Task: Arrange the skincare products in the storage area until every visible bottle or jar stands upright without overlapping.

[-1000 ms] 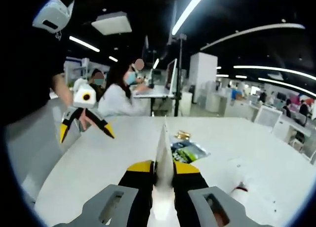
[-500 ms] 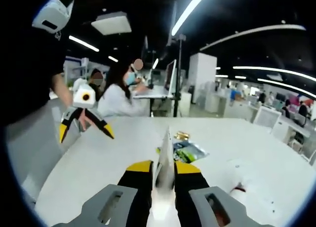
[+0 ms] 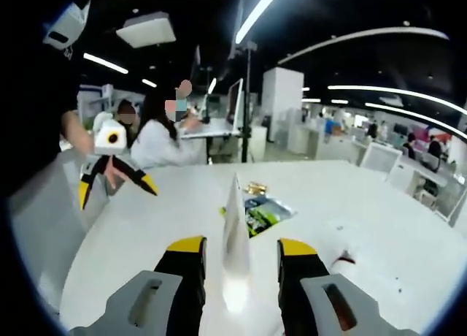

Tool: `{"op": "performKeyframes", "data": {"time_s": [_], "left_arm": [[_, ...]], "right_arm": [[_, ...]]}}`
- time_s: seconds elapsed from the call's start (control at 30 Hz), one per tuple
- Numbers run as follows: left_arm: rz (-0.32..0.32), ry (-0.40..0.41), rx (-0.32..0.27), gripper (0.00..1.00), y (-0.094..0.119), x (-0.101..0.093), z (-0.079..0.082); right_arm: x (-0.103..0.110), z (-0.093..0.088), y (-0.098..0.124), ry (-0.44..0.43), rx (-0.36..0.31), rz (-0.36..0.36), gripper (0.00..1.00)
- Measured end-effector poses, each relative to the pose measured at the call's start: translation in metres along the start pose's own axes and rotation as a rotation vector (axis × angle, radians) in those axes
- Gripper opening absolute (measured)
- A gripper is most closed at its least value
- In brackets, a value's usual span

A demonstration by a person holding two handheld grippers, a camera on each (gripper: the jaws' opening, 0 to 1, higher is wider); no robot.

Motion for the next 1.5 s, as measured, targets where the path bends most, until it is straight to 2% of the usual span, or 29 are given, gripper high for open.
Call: {"op": "performKeyframes", "data": {"time_s": [0.2, 0.43, 0.53, 0.73, 0.83, 1.0, 1.07, 1.1, 1.17, 1.3, 1.43, 1.5], "left_arm": [[0.013, 0.005, -0.004, 0.95, 0.007, 0.001, 0.003], [0.027, 0.002, -0.008, 0.96, 0.018, 0.001, 0.007], [0.035, 0.002, -0.008, 0.96, 0.023, 0.001, 0.007], [0.047, 0.011, 0.015, 0.96, 0.033, 0.002, 0.002], [0.053, 0.013, 0.015, 0.96, 0.038, 0.003, 0.0], [0.064, 0.024, 0.01, 0.96, 0.044, 0.005, -0.002], [0.071, 0.027, 0.008, 0.96, 0.047, 0.006, -0.002], [0.074, 0.027, 0.008, 0.96, 0.048, 0.006, -0.002], [0.078, 0.028, 0.009, 0.96, 0.051, 0.006, -0.003], [0.091, 0.034, 0.008, 0.97, 0.056, 0.006, -0.005], [0.098, 0.04, 0.007, 0.98, 0.06, 0.006, -0.009], [0.101, 0.038, 0.01, 0.98, 0.061, 0.006, -0.011]], "right_arm": [[0.001, -0.003, 0.011, -0.042, 0.032, -0.052, 0.48], [0.006, -0.01, 0.025, -0.074, 0.065, -0.088, 0.55], [0.015, -0.012, 0.031, -0.104, 0.076, -0.106, 0.58], [0.034, -0.016, 0.044, -0.158, 0.088, -0.143, 0.77], [0.045, -0.018, 0.049, -0.193, 0.093, -0.163, 0.81], [0.058, -0.027, 0.06, -0.267, 0.109, -0.224, 0.95], [0.061, -0.03, 0.063, -0.305, 0.105, -0.255, 0.96], [0.065, -0.032, 0.064, -0.372, 0.088, -0.27, 0.96], [0.073, -0.036, 0.064, -0.428, 0.072, -0.278, 0.98], [0.092, -0.047, 0.065, -0.425, 0.134, -0.283, 0.99], [0.109, -0.05, 0.068, -0.454, 0.135, -0.302, 0.99], [0.115, -0.055, 0.071, -0.471, 0.163, -0.331, 0.99]]}}
Point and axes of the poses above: the point that each gripper's makers call its tool centre point, and the gripper's own axes: y roughly backward along the fingers, x roughly to its left, z roughly out of its top, the point moved 5 cm from there along y, roughly backward along the fingers, and after that the axes turned 11 degrees about x, right-handed, at the moved point
